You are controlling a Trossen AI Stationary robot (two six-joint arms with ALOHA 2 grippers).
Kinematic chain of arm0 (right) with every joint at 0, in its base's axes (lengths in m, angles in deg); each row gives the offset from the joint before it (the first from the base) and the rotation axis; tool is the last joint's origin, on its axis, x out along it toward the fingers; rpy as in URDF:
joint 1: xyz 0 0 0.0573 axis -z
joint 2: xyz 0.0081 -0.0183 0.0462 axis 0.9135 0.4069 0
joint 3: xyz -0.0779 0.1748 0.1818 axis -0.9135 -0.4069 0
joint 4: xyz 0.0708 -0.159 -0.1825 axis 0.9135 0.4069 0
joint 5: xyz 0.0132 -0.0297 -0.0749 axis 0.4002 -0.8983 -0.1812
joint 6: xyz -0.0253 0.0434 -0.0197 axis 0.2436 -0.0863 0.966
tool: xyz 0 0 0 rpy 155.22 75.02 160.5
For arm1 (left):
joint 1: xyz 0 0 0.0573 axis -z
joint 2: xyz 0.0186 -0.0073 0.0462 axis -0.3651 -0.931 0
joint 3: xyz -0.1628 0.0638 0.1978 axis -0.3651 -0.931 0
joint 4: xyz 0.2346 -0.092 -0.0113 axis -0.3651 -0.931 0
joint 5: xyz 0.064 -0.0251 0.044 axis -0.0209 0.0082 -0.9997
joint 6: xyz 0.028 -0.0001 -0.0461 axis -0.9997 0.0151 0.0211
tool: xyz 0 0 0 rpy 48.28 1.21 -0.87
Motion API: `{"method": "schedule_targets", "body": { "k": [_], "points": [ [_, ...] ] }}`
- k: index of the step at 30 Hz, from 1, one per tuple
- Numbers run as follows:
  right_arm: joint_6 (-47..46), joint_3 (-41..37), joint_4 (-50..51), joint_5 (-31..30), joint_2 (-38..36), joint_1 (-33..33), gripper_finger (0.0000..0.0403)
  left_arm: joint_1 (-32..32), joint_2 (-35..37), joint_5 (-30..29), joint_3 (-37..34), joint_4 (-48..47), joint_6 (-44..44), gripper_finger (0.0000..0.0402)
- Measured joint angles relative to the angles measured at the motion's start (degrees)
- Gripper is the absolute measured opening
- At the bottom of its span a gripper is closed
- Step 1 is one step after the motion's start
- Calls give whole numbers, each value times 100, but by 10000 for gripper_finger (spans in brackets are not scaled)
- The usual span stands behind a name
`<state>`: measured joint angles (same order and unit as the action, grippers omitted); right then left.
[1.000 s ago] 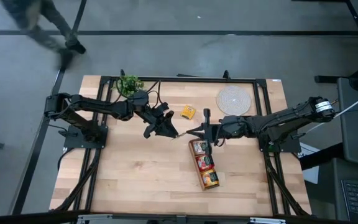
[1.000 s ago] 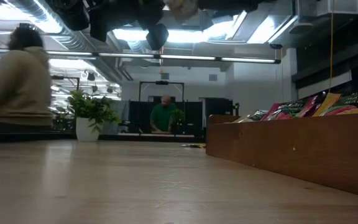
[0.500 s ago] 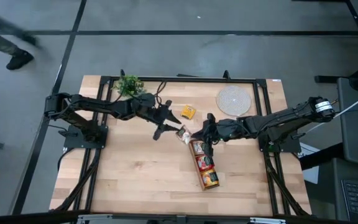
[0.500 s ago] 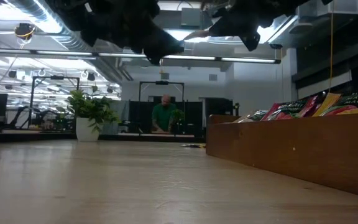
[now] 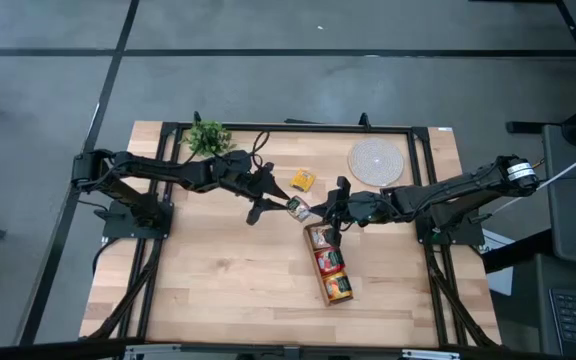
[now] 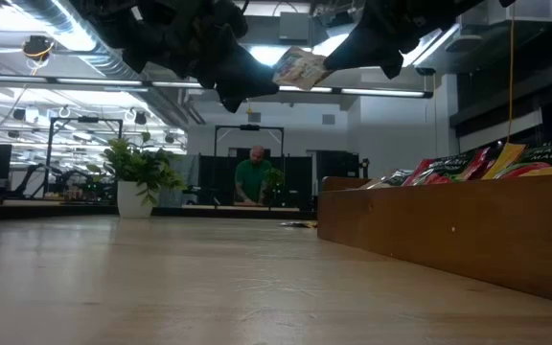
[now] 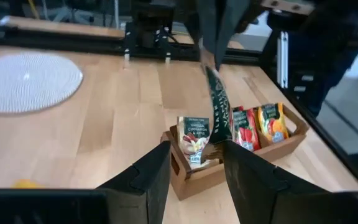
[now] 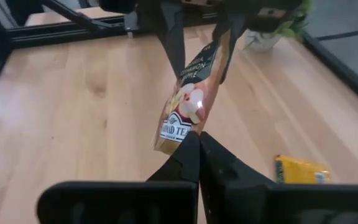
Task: Pick & Place Tea
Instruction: Put the brown tea bag into the left section of the wooden organizer
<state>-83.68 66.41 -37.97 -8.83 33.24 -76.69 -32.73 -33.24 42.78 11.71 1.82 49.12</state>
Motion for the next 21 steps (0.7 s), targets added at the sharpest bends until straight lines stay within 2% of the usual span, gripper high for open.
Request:
{"method": "schedule_targets", "body": {
  "k": [5, 9, 13, 21],
  "points": [
    [196, 0, 0, -177, 0, 4, 0, -56, 2, 20, 0, 15, 337, 143],
    [209, 0, 1, -191, 0, 3, 0, -41, 0, 72, -2, 156, 421, 126],
    [198, 0, 21, -245, 0, 4, 0, -41, 2, 385, -2, 338, 564, 88],
    [171, 0, 143, -470, 0, 4, 0, -34, 2, 602, -2, 354, 580, 6]
  ]
}}
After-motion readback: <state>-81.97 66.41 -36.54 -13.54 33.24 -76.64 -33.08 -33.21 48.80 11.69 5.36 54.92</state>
